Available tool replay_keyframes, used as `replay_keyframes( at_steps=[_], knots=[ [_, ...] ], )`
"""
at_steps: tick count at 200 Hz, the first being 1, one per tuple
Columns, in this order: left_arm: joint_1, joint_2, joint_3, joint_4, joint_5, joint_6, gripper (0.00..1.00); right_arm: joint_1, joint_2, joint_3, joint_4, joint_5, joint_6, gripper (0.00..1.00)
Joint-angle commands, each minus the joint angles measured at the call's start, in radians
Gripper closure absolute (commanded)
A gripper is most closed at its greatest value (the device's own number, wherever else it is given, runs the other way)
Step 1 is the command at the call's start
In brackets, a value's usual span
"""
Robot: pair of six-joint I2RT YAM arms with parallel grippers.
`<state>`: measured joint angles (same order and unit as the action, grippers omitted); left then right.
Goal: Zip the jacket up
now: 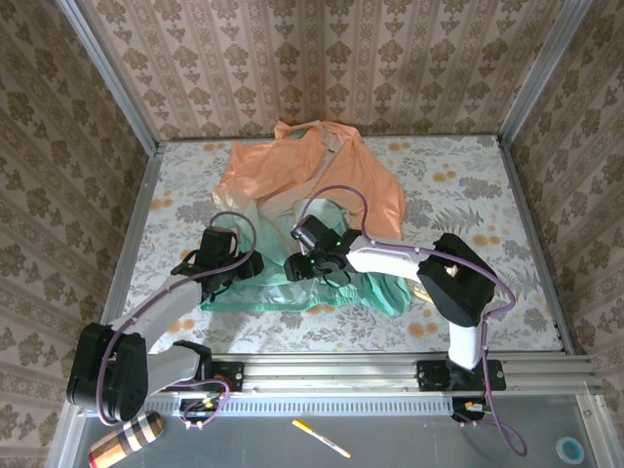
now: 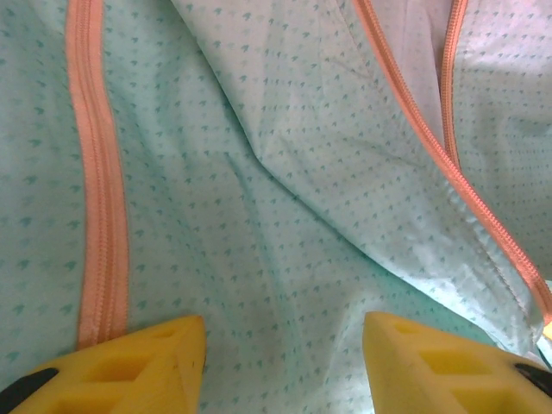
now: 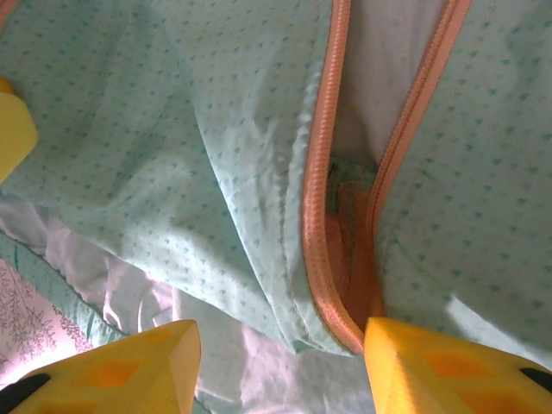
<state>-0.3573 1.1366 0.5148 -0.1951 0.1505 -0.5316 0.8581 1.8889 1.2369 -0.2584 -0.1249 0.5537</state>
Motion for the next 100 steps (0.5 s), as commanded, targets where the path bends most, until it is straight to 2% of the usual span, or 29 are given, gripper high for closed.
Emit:
replay_keyframes(
  at_steps=[1,29,62,81,100],
  knots=[
    [0.009,-0.024,-0.009,-0.014,0.018,-0.013,0.49,0.006,0.043,0.044,-0.015,0.003,-0.007,0.48],
    [0.015,-0.079,0.011,-0.070,-0.004,-0.008,0.49,0.006,0.078,0.081,-0.037,0.016,-0.029,0.50],
    [0.037,-0.222,0.011,-0.122,-0.050,-0.004,0.49,0.006,0.068,0.096,-0.051,0.004,-0.047,0.83],
    [0.053,-0.284,0.008,-0.138,-0.057,-0.003,0.49,0.006,0.036,0.101,-0.066,-0.004,-0.048,0.92],
    [0.058,-0.308,0.011,-0.152,-0.051,-0.002,0.49,0.008,-0.011,0.107,-0.085,-0.014,-0.046,0.96]
  ],
)
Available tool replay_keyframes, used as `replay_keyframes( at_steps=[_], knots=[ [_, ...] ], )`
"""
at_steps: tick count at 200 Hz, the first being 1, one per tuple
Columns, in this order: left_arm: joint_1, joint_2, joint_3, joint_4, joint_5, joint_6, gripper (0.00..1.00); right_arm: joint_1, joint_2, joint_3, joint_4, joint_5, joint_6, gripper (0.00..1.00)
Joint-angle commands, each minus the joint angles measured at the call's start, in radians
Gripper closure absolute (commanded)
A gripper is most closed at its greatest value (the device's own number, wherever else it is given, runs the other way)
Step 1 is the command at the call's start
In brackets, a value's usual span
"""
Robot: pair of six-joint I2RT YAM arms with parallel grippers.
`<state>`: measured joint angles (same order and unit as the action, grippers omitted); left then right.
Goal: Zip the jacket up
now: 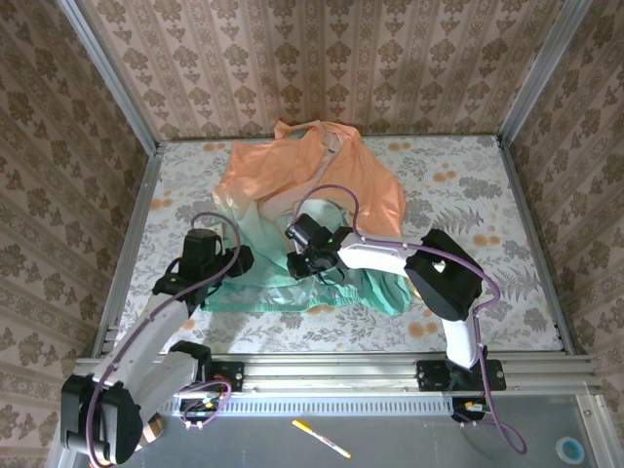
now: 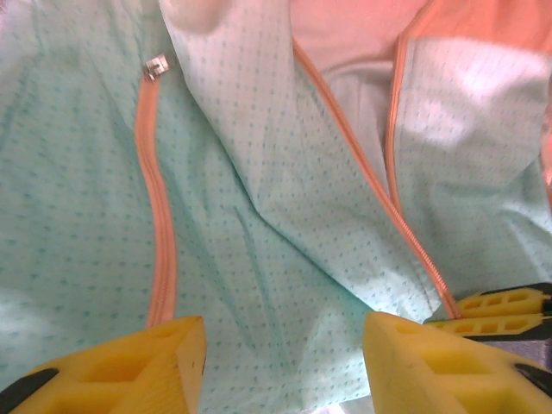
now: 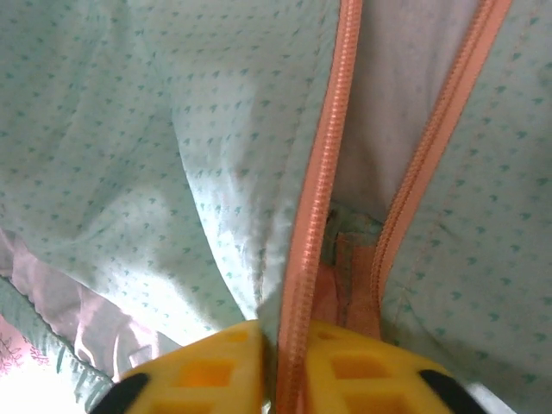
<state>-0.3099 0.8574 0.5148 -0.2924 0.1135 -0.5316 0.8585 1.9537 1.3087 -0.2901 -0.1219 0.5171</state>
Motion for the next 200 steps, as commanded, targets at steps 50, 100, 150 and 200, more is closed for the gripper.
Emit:
replay_keyframes(
  at_steps=[50,100,150,200],
  knots=[
    [0.017,0.027,-0.015,0.023,0.068,-0.040,0.49,0.044,-0.193,0.140,-0.240,0.061,-0.038,0.99],
    [0.023,0.181,0.004,0.124,0.116,-0.037,0.49,0.002,-0.136,0.187,-0.324,0.061,-0.123,0.97],
    [0.014,0.374,0.095,0.116,0.194,-0.013,0.58,-0.208,0.116,0.244,-0.253,-0.277,0.003,0.81],
    [-0.077,0.389,0.145,0.049,0.105,0.037,0.58,-0.222,0.001,0.107,-0.110,-0.291,-0.020,0.61]
  ],
)
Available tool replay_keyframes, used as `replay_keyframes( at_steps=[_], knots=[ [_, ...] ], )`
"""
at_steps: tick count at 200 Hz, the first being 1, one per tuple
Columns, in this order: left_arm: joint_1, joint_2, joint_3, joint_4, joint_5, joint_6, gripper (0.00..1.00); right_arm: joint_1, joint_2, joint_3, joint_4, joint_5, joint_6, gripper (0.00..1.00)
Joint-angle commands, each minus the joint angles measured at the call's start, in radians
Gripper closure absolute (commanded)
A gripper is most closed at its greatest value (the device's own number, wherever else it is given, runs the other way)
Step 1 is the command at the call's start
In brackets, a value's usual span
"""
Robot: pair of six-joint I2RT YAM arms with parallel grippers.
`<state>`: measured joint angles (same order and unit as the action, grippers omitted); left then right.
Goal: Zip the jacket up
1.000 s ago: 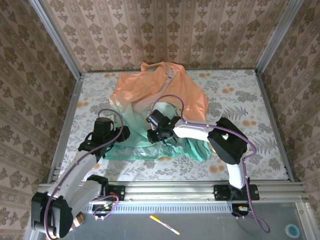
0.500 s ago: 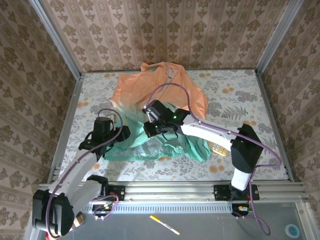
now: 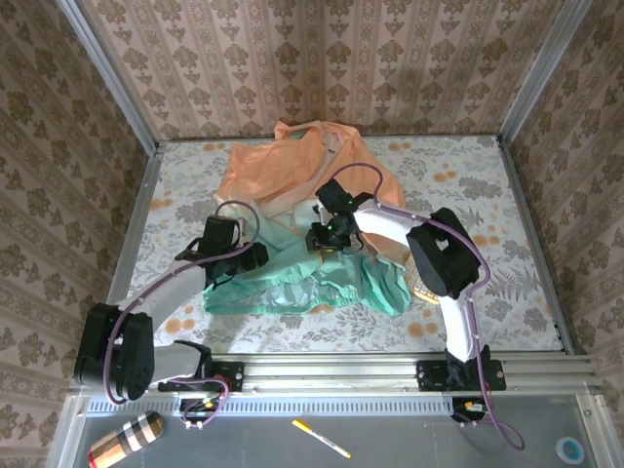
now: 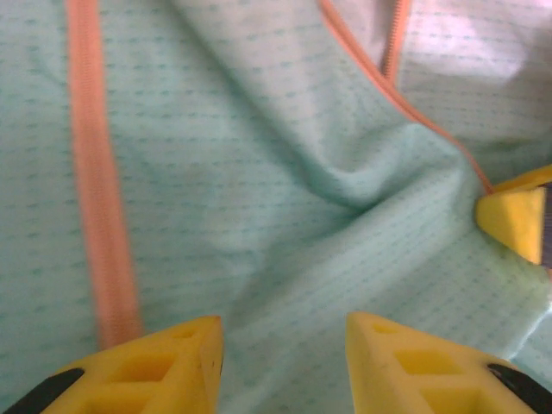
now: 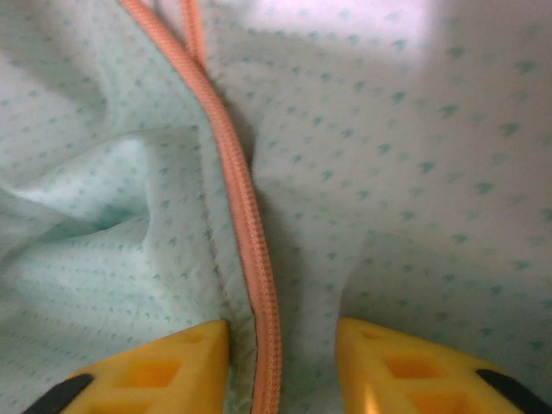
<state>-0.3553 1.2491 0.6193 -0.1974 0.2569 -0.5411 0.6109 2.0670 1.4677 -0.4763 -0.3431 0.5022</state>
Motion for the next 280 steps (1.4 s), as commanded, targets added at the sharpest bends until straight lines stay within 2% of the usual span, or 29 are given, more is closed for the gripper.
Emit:
replay_keyframes(
  at_steps=[1,23,44,87,134,145,151,170,191,225,280],
  knots=[
    [-0.033,-0.003,0.042,-0.046,-0.041,0.049,0.58,0.026,-0.116,-0.056,0.079,-0.070,-0.006,0.60],
    [-0.095,-0.019,0.070,-0.051,-0.066,0.133,0.53,0.020,-0.178,-0.148,0.142,-0.070,-0.002,0.58],
    [-0.227,-0.019,0.106,-0.073,-0.153,0.252,0.49,0.011,-0.229,-0.212,0.172,-0.064,0.017,0.57],
    [-0.398,0.072,0.144,-0.067,-0.310,0.368,0.40,-0.014,-0.335,-0.284,0.169,0.041,0.018,0.56],
    [-0.467,0.282,0.219,-0.080,-0.407,0.375,0.39,-0.019,-0.376,-0.355,0.176,0.064,0.018,0.56],
    [-0.474,0.321,0.243,-0.102,-0.438,0.367,0.42,-0.019,-0.377,-0.378,0.187,0.062,0.025,0.56],
    [-0.477,0.338,0.261,-0.129,-0.459,0.355,0.47,-0.018,-0.375,-0.388,0.199,0.055,0.026,0.56],
    [-0.480,0.358,0.306,-0.199,-0.484,0.336,0.78,-0.010,-0.365,-0.420,0.217,0.051,0.027,0.56],
    [-0.479,0.312,0.313,-0.219,-0.451,0.344,1.00,0.001,-0.341,-0.442,0.233,0.052,0.031,0.56],
    [-0.457,0.197,0.318,-0.266,-0.339,0.344,1.00,0.010,-0.300,-0.454,0.255,0.056,0.035,0.57],
    [-0.417,0.044,0.285,-0.242,0.048,0.300,1.00,0.011,-0.246,-0.460,0.273,0.064,0.030,0.58]
  ],
)
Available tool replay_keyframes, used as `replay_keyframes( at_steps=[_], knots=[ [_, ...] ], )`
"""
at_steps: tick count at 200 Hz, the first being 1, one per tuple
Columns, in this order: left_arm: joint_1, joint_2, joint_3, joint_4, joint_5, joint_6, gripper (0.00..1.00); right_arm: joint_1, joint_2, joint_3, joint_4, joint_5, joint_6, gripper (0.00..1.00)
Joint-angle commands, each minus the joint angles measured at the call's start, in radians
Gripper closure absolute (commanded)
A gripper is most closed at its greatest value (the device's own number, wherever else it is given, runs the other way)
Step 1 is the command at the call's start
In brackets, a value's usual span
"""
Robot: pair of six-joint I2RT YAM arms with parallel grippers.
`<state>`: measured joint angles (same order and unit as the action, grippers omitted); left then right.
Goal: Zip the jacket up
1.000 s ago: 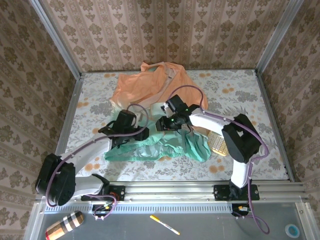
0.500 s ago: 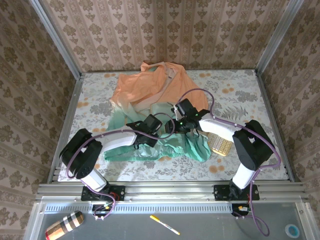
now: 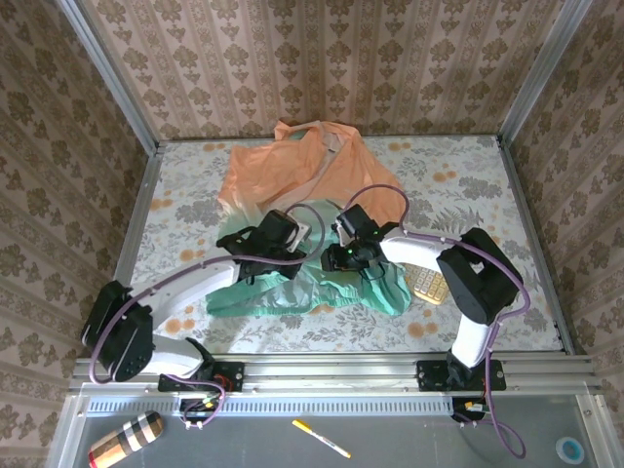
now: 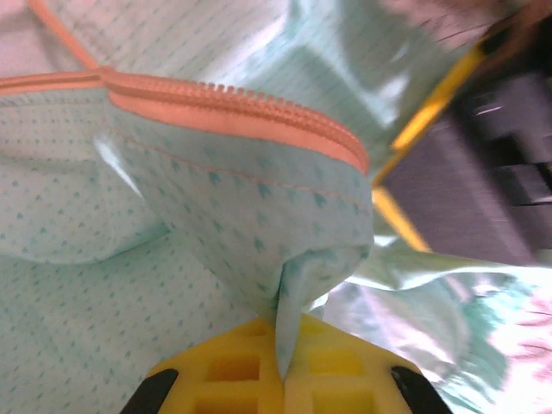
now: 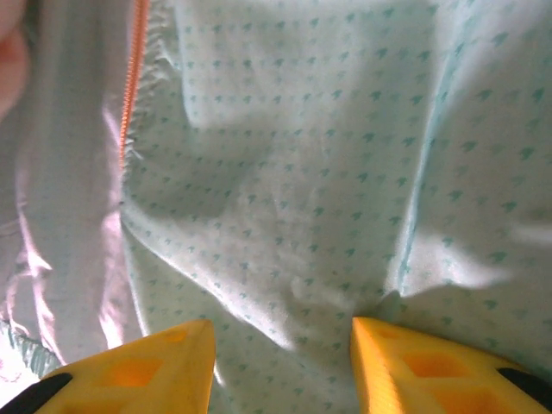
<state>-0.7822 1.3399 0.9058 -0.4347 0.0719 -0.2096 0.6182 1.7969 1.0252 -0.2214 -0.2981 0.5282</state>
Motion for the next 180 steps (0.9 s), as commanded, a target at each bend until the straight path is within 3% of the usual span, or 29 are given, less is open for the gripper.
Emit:
replay_keyframes(
  at_steps=[1,30,99,180],
  knots=[
    [0.011,-0.048,-0.003,-0.003,0.243,-0.033,1.00,0.004,0.026,-0.018,0.020,0.018,0.004,0.58],
    [0.061,-0.076,-0.059,0.097,0.428,-0.093,1.00,0.004,0.036,-0.031,0.043,0.016,0.006,0.59],
    [0.279,-0.031,-0.242,0.351,0.599,-0.206,1.00,0.006,-0.052,-0.111,0.191,-0.032,-0.013,0.60],
    [0.296,-0.012,-0.286,0.393,0.716,-0.168,1.00,0.014,-0.197,-0.251,0.547,-0.265,-0.078,0.59]
  ],
)
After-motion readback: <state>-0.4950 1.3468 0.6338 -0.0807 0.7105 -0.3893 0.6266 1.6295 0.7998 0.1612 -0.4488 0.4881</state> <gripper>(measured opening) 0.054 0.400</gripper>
